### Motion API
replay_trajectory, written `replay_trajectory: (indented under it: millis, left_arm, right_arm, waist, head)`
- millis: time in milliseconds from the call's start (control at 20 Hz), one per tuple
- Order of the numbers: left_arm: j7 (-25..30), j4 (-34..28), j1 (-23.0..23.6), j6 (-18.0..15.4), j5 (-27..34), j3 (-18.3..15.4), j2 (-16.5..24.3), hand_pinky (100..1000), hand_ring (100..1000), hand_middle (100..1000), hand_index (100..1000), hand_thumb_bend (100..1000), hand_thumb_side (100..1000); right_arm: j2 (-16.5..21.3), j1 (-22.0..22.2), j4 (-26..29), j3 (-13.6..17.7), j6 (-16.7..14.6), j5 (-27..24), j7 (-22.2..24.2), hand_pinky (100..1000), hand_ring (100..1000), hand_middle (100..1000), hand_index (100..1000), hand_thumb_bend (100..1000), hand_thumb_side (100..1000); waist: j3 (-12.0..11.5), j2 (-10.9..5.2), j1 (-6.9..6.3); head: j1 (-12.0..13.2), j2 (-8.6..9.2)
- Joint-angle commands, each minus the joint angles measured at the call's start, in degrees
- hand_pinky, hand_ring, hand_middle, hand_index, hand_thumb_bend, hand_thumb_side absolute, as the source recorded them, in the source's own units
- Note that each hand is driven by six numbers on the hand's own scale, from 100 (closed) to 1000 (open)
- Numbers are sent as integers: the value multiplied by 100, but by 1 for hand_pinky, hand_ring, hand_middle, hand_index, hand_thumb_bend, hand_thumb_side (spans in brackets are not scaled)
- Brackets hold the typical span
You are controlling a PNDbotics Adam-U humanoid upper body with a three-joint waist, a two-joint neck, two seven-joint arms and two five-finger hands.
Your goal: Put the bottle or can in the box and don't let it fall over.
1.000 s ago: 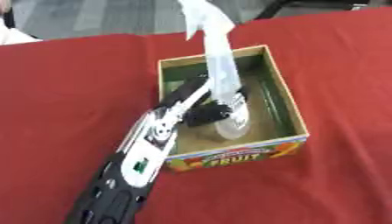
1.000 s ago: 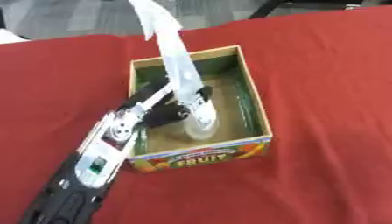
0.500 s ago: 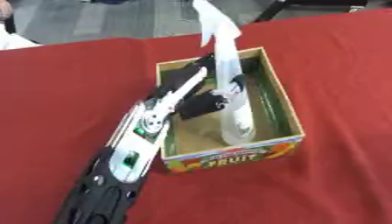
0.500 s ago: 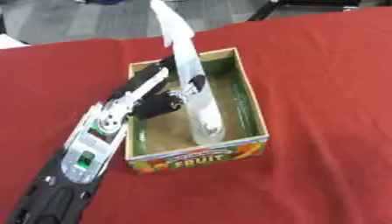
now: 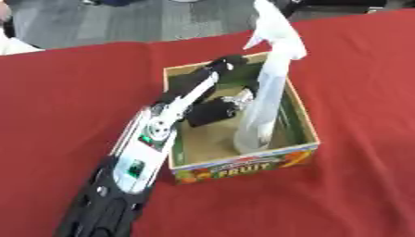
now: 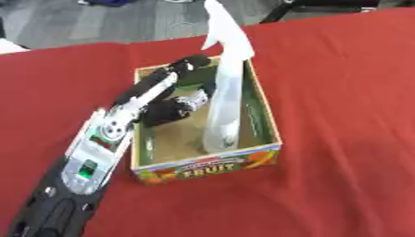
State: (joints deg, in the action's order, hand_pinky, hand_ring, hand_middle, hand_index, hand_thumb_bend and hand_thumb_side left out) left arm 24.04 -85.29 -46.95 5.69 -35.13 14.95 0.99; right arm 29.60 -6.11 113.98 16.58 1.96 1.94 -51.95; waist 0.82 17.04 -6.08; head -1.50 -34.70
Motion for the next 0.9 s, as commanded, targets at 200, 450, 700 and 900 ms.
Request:
replay_trajectory:
  millis: [200, 450, 700, 900]
  left_arm:
    - [5, -429, 11, 16, 240, -85, 283, 994, 1000, 1000, 984, 167, 885]
    - [16, -887, 185, 64, 526, -175, 595, 989, 1000, 1000, 977, 156, 879]
    - [-227, -1529, 647, 101, 924, -595, 1201, 983, 1000, 1000, 987, 100, 830]
    - [-545, -2054, 1094, 187, 1247, -1110, 1725, 978, 1000, 1000, 1000, 141, 878]
  right_arm:
    - [240, 47, 61, 77, -6, 10, -2, 598, 489, 485, 660, 100, 1000]
    - [255, 80, 61, 99, 5, 29, -2, 597, 490, 485, 660, 100, 1000]
    - [259, 109, 61, 159, 19, 45, -2, 597, 491, 485, 660, 100, 1000]
    - [229, 177, 61, 245, 26, 92, -2, 598, 493, 487, 662, 100, 1000]
  waist:
    - [-67, -190, -9]
    - [-120, -203, -32]
    - [-192, -195, -39]
    - [-295, -168, -7]
  head:
    - [-96, -30]
    - [-154, -32]
    - [-283, -53]
    - [-396, 9]
